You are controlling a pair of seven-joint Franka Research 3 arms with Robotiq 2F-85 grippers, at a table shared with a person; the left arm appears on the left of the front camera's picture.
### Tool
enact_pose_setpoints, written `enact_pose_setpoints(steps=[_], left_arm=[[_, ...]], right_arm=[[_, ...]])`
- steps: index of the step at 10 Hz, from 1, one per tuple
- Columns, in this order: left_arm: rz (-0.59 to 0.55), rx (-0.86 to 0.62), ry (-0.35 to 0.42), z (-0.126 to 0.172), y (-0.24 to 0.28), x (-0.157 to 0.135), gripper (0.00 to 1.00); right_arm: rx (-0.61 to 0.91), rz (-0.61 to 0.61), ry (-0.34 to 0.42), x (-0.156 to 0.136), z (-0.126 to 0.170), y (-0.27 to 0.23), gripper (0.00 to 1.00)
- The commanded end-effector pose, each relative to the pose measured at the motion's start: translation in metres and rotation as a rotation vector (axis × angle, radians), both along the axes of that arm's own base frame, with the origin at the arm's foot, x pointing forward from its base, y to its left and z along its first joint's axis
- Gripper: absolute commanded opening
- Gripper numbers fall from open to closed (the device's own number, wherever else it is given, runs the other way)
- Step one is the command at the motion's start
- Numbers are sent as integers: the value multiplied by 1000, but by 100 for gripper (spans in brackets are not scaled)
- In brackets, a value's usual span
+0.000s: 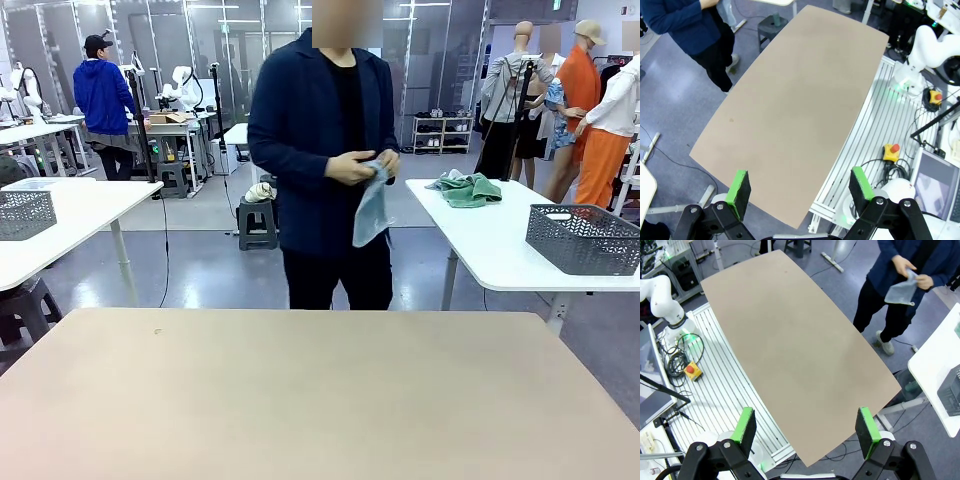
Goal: Fold the towels and place them in the basket.
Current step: When a person lays out a Towel with hook on the table, fold it in half twice.
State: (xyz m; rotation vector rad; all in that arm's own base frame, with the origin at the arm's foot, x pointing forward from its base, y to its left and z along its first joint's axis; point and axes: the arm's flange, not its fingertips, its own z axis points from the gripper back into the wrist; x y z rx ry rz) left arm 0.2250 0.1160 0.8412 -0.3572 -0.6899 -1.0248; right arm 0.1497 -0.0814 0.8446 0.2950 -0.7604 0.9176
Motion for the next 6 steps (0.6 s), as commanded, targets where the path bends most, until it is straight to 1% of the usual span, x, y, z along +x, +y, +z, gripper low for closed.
enact_pose_setpoints(steps=[1, 6], left_arm=[[-17, -5, -5, 0, -3, -2, 100], [-17, -5, -5, 0, -3, -2, 100]], right_arm=[[2, 16, -5, 1, 0, 1, 100], [2, 16, -5, 1, 0, 1, 100]])
